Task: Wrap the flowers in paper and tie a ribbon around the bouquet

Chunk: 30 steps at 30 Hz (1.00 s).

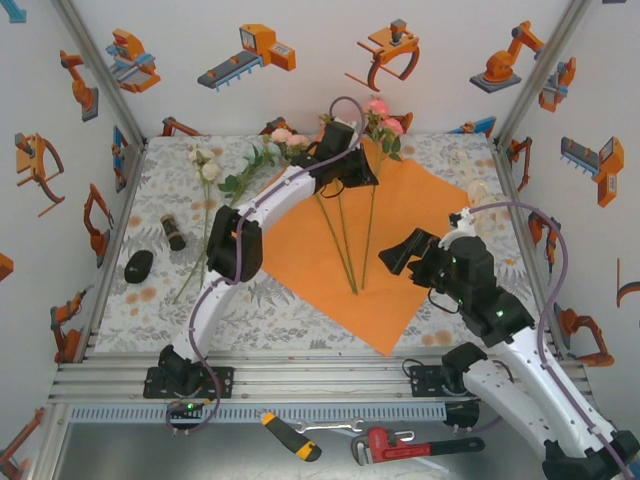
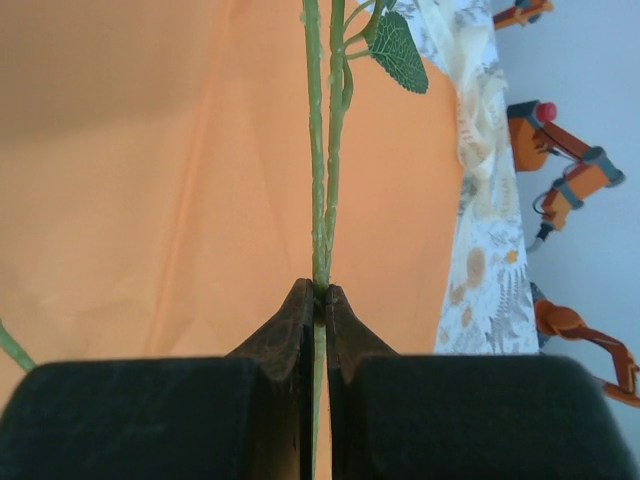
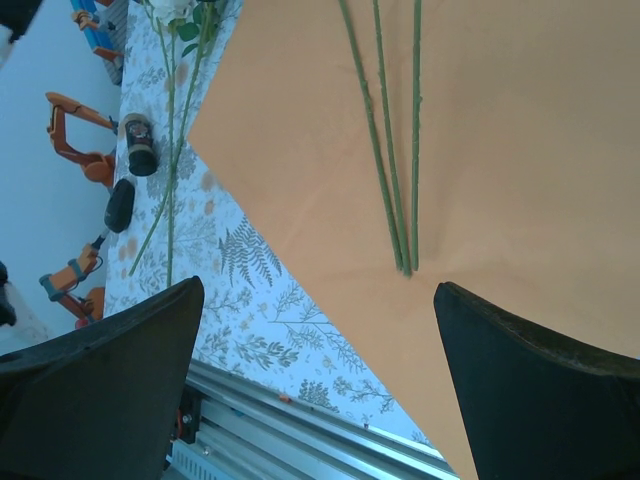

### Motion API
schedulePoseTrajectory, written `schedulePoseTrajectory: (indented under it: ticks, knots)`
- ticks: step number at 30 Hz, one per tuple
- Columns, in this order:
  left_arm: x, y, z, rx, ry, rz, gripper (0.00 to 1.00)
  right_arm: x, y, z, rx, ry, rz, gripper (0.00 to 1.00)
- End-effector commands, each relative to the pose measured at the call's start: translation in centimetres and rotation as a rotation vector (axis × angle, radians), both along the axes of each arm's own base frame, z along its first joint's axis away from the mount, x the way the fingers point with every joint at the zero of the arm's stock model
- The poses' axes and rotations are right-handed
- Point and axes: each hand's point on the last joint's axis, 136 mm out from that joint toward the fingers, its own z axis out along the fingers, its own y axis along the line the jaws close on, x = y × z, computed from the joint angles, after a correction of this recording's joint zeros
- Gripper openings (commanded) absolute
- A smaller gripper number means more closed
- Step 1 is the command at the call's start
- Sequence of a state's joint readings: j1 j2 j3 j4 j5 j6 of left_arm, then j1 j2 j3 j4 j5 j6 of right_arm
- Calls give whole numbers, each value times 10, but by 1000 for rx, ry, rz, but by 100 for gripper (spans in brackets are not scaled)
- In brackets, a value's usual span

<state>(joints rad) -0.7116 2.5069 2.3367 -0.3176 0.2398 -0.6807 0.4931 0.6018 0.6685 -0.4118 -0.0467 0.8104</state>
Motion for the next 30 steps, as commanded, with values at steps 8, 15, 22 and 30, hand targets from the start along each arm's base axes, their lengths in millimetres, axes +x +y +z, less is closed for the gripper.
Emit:
schedulePoseTrajectory:
  ticks: [8, 15, 22, 30]
  knots:
    - [44, 32, -58, 63, 49, 157, 0, -7, -15, -5, -48, 0, -39, 88]
    - [44, 40, -51, 108, 24, 144, 27, -6, -16, -5, -52, 0, -47, 88]
    - [32, 51, 30, 110, -93, 115, 35, -2, -13, -3, -48, 2, -44, 88]
    - [4, 152, 100, 392, -287, 144, 42, 6, -6, -1, -48, -9, -26, 88]
